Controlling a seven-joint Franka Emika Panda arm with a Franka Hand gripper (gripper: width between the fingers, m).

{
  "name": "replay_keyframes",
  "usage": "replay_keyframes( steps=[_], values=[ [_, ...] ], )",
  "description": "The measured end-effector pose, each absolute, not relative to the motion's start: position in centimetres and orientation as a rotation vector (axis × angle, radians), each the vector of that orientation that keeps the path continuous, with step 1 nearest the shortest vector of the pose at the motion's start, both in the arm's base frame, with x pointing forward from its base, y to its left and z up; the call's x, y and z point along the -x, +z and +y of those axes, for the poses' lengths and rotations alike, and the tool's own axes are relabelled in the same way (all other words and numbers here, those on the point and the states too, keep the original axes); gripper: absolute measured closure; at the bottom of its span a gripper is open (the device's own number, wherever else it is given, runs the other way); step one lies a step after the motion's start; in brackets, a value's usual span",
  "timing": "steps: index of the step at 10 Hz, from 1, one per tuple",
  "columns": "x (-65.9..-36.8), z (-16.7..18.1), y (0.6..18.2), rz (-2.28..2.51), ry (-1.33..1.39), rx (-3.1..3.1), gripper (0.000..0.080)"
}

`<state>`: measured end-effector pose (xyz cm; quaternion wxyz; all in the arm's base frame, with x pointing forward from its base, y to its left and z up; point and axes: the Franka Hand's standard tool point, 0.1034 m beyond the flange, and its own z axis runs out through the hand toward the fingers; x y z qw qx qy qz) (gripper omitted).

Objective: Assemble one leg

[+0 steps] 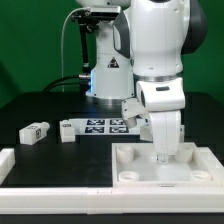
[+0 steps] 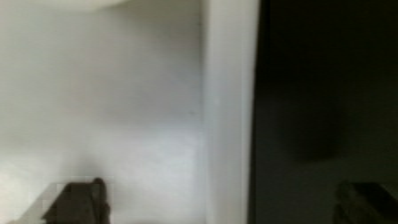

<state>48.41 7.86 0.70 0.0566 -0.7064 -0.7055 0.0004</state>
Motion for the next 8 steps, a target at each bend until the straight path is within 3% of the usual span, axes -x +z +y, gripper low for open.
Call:
replay_keyframes(
  steps=[3,8],
  values=[
    [-48.4,7.9,0.8,-2.126,0.002,2.158,0.0151],
    [-45.8,7.5,4.4,-2.042,0.016,2.291,0.0151]
  ],
)
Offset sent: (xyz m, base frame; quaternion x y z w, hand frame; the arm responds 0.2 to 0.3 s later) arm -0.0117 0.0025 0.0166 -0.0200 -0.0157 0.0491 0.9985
